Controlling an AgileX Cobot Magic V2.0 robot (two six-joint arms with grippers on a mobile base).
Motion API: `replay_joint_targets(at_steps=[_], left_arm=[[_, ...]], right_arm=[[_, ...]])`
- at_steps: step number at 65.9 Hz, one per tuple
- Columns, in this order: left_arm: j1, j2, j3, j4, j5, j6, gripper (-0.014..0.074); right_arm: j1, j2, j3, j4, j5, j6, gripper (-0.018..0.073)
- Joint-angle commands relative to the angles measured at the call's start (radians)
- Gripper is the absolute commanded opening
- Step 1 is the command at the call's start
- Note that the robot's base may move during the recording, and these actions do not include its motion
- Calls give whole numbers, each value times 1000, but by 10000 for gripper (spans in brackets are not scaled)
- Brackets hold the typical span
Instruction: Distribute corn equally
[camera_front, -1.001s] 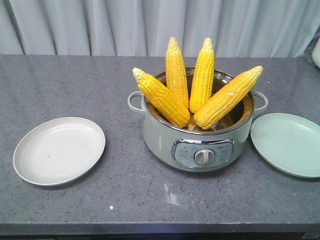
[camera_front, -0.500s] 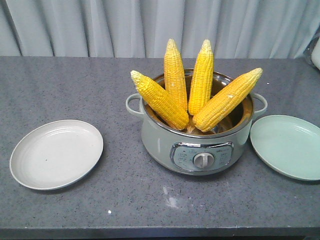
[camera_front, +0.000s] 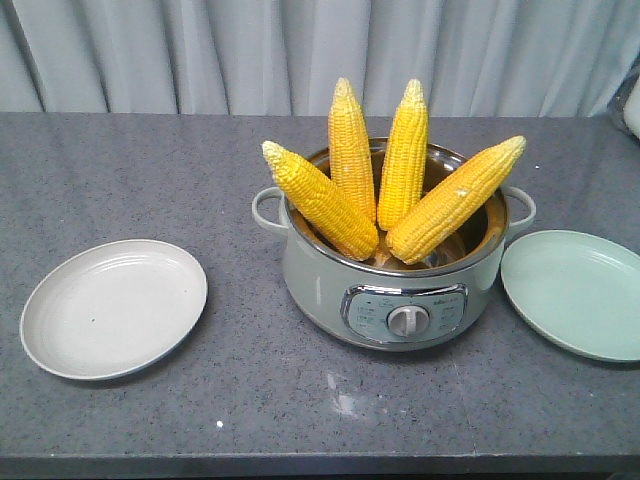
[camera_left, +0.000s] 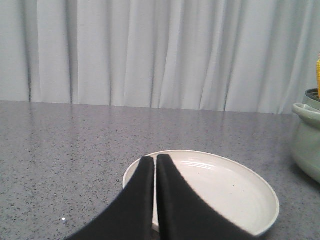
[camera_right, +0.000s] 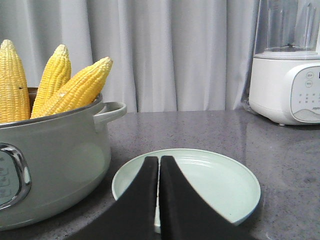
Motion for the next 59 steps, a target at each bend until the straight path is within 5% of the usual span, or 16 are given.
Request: replay_joint_targets(at_steps=[1,41,59], left_arm=[[-5,-16,-17,-6,-75,-12,-6],[-5,-16,-85,-6,-141,-8,-6],[-5,122,-419,-5,28,-8,-6]], right_arm=[[-8,-7,8,-1,-74,-8,-6],[-5,-3,-50,3,-102,6,-6],[-5,127,-419,-11,186,-36,-6]])
